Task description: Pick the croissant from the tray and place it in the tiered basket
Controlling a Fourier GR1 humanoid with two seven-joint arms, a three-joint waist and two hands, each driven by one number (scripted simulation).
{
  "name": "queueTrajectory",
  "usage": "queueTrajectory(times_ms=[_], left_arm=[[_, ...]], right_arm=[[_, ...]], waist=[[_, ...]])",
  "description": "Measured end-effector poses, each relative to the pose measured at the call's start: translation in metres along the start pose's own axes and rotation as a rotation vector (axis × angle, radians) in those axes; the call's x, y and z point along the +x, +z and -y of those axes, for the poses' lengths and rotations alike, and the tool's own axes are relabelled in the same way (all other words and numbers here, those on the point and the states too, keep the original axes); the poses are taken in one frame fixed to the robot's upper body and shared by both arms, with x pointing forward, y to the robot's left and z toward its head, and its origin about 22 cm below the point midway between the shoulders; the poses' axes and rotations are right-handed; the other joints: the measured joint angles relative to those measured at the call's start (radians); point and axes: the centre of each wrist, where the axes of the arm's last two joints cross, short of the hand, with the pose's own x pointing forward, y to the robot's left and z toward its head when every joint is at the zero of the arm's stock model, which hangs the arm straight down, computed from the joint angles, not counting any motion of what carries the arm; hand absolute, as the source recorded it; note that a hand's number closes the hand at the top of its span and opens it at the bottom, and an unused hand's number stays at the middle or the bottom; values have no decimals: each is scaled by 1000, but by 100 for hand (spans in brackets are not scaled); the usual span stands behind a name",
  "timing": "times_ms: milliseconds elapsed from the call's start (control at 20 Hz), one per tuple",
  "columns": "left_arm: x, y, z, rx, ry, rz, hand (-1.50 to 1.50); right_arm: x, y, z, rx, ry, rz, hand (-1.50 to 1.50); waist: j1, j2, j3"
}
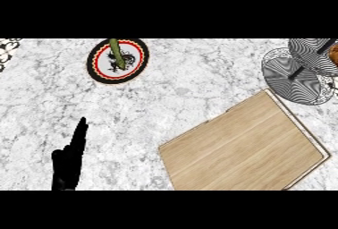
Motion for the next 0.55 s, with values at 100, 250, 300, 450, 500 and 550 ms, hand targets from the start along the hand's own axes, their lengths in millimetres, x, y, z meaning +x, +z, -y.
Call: queueTrajectory(times_ms=[100, 250, 300, 450, 500, 550], left_arm=[[-3, 3, -5, 16, 1, 5, 0], [-7, 5, -8, 30, 7, 1, 0], [-6, 5, -11, 34, 9, -6, 0], [-7, 7, -11, 39, 7, -6, 0], [-8, 8, -13, 41, 10, -6, 0], [-7, 6, -15, 42, 10, -8, 0]], right_arm=[[-5, -5, 28, -12, -11, -12, -150], [-14, -14, 77, -20, -15, -18, -150], [-19, -15, 91, -18, -12, -22, -150], [-30, -14, 135, -4, -11, -24, -150], [-33, -13, 151, 6, -14, -23, -150], [-38, -11, 166, 16, -13, -22, -150]], waist=[[-10, -2, 0], [-25, -5, 0], [-30, -6, 0], [-37, -6, 0], [-41, -7, 0], [-41, -7, 0]])
